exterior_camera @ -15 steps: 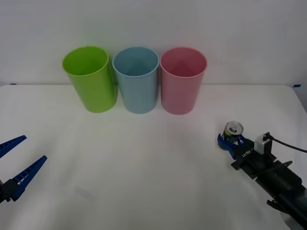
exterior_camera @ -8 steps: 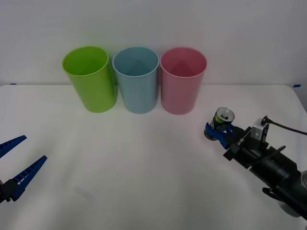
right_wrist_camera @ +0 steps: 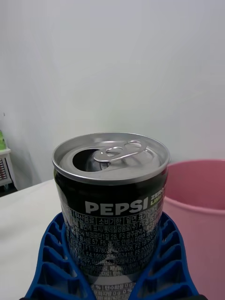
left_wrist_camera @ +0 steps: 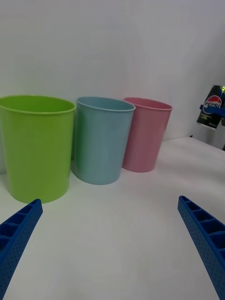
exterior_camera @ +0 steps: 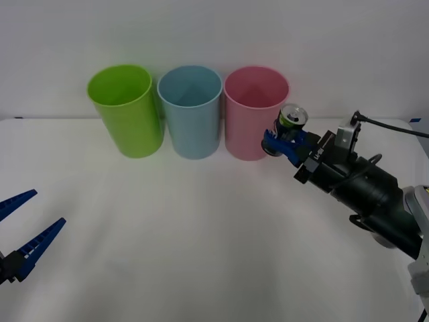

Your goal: Grasp the object on the table and drop it into the matching bin: aluminum can to the light blue bin, PET bottle to the pink bin.

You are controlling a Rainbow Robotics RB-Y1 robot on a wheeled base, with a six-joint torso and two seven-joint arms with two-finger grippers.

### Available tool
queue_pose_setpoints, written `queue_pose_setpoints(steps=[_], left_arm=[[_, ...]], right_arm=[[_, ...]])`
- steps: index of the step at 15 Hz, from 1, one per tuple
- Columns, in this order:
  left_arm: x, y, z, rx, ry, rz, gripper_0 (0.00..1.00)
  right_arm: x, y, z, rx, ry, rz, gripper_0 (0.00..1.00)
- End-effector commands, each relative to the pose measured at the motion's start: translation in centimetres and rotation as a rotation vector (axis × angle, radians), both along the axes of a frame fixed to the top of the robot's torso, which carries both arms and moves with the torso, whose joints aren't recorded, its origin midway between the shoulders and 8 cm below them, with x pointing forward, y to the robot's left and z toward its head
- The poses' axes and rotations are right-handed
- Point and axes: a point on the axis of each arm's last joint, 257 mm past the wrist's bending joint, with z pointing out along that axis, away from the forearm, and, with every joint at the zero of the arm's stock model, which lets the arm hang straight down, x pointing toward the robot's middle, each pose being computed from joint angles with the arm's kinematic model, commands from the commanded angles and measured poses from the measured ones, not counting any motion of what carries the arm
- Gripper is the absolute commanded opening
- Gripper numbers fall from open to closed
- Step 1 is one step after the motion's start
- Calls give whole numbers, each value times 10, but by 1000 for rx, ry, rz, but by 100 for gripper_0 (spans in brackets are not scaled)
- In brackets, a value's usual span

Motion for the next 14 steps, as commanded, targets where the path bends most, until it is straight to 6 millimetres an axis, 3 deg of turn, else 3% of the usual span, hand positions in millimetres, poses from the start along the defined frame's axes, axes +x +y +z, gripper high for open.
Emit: queue_pose_setpoints(steps=[1, 7, 14], left_arm=[[0, 0, 0, 0, 0, 0, 100], [0, 0, 0, 0, 0, 0, 100], [0, 0, 0, 0, 0, 0, 100]], right_arm=[[21, 14, 22, 17, 19, 47, 0], [74, 35, 59, 5, 13, 77, 0], [101, 69, 80, -45, 1, 114, 0]])
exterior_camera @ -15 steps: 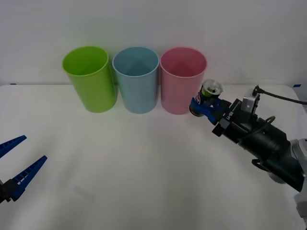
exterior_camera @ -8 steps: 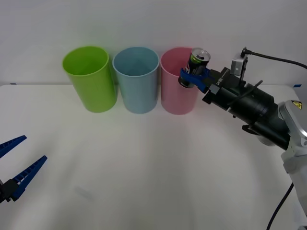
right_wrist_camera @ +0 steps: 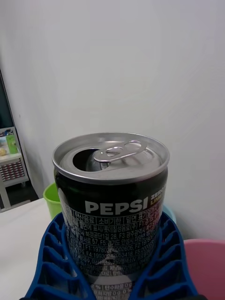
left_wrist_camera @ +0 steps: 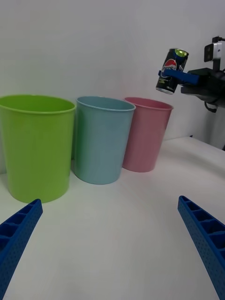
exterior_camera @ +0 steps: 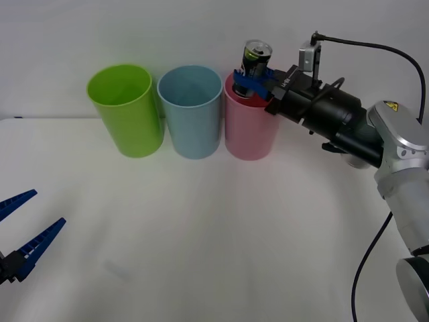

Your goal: Grasp the object on the table and drop it into the matching bin: aluminum can to the light blue bin, PET bottle to the pink bin.

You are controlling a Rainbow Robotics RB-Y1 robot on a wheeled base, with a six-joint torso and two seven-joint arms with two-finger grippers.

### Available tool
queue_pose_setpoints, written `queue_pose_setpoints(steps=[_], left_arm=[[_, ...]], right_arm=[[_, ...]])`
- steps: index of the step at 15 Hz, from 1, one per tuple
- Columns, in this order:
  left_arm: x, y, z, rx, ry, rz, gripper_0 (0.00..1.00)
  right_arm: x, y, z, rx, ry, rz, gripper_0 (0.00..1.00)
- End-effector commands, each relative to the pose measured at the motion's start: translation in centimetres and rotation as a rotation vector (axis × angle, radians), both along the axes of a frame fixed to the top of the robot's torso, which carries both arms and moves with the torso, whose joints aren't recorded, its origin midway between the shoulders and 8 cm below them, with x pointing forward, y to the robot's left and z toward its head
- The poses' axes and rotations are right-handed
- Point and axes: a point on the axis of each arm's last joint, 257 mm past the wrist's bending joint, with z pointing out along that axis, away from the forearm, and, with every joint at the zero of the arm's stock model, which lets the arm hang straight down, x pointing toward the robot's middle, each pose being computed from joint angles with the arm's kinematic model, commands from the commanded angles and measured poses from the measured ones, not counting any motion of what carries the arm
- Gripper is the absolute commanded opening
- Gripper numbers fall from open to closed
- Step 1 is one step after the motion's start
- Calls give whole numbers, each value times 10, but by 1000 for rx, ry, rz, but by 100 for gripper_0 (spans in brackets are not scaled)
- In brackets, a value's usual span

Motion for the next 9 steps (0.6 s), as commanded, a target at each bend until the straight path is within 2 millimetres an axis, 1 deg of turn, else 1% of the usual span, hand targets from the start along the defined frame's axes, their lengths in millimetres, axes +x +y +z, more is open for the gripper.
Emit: queue_pose_setpoints(steps=[1, 5, 7, 9], left_arm=[[0, 0, 0, 0, 0, 0, 100], [0, 0, 0, 0, 0, 0, 100], [0, 0, 0, 0, 0, 0, 100], [0, 0, 0, 0, 0, 0, 100]], right_arm=[[7, 14, 2, -19, 5, 12, 0], [20, 38, 6, -22, 24, 19, 0], [34, 53, 11, -30, 26, -10, 0], [44, 64, 18, -44, 11, -50, 0]])
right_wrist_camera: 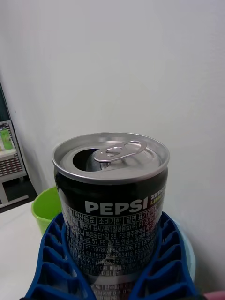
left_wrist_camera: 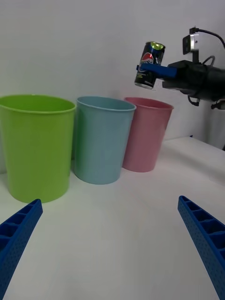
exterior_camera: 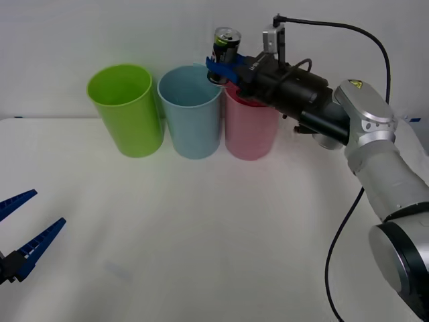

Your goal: Grasp the object on the table and drop it into the matching bin: aluminum can to the light blue bin, PET bottle to the pink bin.

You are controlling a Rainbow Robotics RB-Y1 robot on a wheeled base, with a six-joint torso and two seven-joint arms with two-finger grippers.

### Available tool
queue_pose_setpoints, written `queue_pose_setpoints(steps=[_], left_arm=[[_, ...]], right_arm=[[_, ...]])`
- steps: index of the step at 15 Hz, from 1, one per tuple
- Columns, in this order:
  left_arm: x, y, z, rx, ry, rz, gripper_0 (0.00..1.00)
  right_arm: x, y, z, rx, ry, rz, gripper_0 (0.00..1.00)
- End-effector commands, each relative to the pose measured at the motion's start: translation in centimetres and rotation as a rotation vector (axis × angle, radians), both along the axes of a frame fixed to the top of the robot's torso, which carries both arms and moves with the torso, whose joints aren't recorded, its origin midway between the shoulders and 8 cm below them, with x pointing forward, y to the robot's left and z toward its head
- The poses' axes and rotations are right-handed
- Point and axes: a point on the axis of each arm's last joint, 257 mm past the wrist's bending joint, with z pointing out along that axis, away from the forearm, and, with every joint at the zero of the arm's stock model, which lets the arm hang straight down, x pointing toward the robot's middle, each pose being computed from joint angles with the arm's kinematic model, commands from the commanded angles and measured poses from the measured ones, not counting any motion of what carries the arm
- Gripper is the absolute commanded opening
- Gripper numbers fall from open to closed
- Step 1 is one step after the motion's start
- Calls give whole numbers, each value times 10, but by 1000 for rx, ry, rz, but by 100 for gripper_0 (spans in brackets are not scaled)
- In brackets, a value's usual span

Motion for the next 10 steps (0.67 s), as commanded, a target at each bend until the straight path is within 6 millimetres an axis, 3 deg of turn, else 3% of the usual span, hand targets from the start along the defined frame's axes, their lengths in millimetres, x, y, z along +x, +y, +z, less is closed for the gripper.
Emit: queue_pose_setpoints(steps=[1, 10], left_arm=[[0, 0, 0, 0, 0, 0, 100], [0, 0, 0, 0, 0, 0, 100]], right_arm=[[13, 16, 8, -17, -19, -55, 0], [40, 71, 24, -81, -8, -111, 0]])
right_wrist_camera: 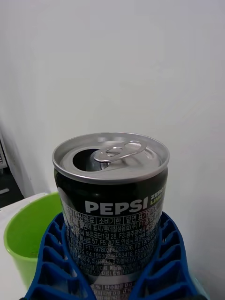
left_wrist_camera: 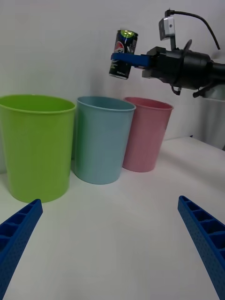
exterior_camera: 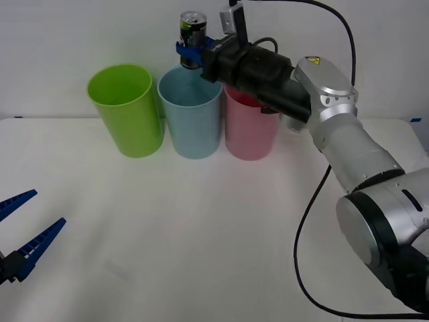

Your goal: Grasp the object on the table and drop it into the matching bin: aluminum can to the light blue bin, PET bottle to the pink bin.

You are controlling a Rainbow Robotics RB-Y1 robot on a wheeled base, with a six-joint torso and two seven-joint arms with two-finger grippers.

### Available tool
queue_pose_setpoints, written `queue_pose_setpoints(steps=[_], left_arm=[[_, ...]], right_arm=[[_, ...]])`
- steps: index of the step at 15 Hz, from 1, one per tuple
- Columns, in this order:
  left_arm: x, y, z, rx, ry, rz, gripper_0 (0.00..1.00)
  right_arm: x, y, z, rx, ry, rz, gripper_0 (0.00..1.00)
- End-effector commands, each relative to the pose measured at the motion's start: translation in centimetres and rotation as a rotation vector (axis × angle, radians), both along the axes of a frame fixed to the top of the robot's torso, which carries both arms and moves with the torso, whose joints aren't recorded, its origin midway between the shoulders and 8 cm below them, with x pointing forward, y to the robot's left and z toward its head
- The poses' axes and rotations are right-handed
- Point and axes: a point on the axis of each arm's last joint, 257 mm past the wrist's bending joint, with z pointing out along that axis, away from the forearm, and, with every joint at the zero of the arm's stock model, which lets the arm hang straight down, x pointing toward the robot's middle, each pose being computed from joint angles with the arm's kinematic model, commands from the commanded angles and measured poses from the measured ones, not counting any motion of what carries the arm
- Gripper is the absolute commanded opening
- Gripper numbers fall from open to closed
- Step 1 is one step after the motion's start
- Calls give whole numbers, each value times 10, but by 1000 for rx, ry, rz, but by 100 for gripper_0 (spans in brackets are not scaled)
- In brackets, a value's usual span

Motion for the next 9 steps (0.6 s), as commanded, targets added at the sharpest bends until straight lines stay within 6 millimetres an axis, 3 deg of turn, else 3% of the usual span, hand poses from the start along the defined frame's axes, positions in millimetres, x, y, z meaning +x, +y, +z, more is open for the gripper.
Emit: queue_pose_setpoints(steps=[1, 7, 8, 9], left_arm=[[0, 0, 0, 0, 0, 0, 100], [0, 0, 0, 0, 0, 0, 100], [0, 0, 0, 0, 0, 0, 100], [0, 0, 0, 0, 0, 0, 100]], right_arm=[[9, 13, 4, -21, -11, -47, 0], [11, 16, 3, -28, -20, -64, 3], [11, 16, 4, -30, -24, -66, 18], [12, 15, 4, -31, -27, -67, 67]])
